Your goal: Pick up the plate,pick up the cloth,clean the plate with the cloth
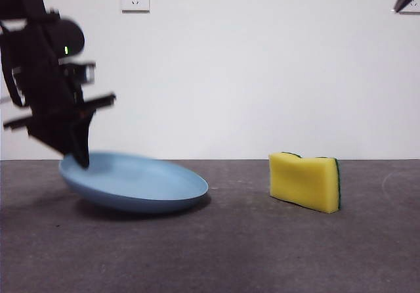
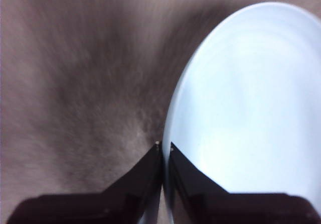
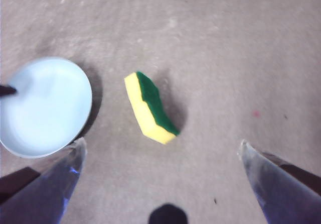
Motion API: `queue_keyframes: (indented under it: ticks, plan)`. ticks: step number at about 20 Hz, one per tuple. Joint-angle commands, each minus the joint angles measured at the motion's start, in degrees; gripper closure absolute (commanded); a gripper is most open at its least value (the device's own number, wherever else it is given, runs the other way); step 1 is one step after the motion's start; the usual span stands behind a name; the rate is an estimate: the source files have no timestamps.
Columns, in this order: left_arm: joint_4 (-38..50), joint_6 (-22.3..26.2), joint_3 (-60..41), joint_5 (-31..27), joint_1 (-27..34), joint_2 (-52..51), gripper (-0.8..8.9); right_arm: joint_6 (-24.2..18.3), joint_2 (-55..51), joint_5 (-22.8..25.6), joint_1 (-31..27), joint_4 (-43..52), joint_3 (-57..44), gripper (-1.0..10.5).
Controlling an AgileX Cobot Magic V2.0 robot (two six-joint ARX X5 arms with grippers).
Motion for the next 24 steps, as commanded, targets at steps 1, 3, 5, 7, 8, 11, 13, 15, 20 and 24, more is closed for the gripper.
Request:
queue_keyframes:
  ticks: [1,3,5,7,8,11,13,15,20,24]
  plan:
    - [-0.02,0.68,-0.39,-0.24,0.04,-5.27,8.21,-1.81,4.94,0.46,1.90,0.57,3.28,4.2]
    - [-0.44,0.68,-0.39,-0.24,0.04,-10.01,8.21,-1.92,10.84,3.85,4.44,1.33,6.32,4.1]
    - [-1.27,0.68,-0.39,-0.28,0.04,-14.69,8.21,-2.97,17.05,10.47,7.10,2.54,8.83,4.1]
    - [-2.08,0.66,-0.39,-0.33,0.04,-18.95,8.21,-3.43,23.34,14.45,9.73,5.99,9.99,4.1]
    - [-2.60,0.68,-0.39,-0.33,0.04,-20.87,8.21,-3.80,26.56,15.72,10.86,7.91,10.25,4.1]
    - [-4.04,0.68,-0.39,-0.39,0.04,-25.51,8.21,-8.31,35.65,25.83,14.84,12.81,10.62,4.1]
    - [-4.90,0.68,-0.39,-0.68,0.07,-28.02,8.21,-9.38,40.28,27.41,16.59,15.41,10.64,4.1]
    - [-5.22,0.70,-0.39,-0.70,0.07,-30.03,8.21,-9.31,43.43,26.40,17.59,16.37,10.64,4.1]
    - [-6.12,1.46,-0.39,-0.72,0.11,-31.47,8.21,-7.82,44.46,16.59,20.39,13.64,10.69,4.1]
    - [-6.95,1.55,-0.39,-0.72,0.11,-31.47,8.21,-6.16,42.42,13.11,23.39,13.53,11.13,4.1]
